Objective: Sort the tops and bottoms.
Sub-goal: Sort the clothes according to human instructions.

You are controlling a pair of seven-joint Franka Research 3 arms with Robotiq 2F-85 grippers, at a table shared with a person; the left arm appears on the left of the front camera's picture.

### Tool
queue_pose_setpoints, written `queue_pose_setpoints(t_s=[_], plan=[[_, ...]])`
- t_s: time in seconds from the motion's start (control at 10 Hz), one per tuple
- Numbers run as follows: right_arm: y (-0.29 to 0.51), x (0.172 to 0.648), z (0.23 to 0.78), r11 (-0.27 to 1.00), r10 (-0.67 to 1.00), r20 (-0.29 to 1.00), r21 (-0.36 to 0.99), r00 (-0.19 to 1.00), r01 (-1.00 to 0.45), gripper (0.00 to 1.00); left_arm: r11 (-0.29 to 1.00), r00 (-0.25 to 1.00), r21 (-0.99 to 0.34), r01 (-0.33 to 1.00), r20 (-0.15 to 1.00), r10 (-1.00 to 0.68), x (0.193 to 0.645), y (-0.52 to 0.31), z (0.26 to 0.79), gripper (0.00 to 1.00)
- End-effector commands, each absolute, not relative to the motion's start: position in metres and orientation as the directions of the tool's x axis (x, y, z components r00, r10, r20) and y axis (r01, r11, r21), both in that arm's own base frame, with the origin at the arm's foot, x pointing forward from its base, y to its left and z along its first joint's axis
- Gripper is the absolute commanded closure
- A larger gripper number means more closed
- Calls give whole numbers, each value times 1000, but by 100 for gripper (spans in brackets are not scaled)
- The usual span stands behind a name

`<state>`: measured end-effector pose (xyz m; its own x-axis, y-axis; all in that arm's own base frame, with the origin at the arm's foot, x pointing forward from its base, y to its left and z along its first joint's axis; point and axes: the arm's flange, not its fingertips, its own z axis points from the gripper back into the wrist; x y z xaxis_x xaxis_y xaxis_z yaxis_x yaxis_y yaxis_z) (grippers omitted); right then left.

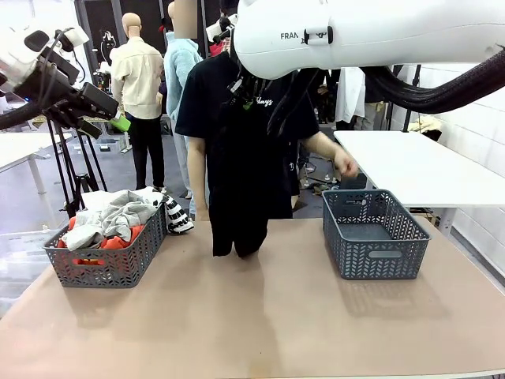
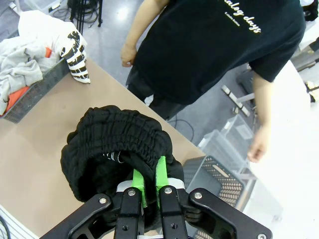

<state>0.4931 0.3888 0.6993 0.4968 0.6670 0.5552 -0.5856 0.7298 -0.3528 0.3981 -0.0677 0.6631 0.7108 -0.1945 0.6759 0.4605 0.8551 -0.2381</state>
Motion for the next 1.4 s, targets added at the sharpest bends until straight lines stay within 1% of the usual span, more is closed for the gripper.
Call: queue_pose_setpoints(t_s=[0.0, 1.3], plan=[[389, 494, 702, 728, 668, 560, -355, 490, -586, 100, 852, 711, -251, 459, 678, -183, 398, -68, 663, 0], [389, 494, 702, 728, 668, 560, -355, 490, -586, 100, 852, 711, -251, 459, 678, -183, 398, -68, 663, 0]])
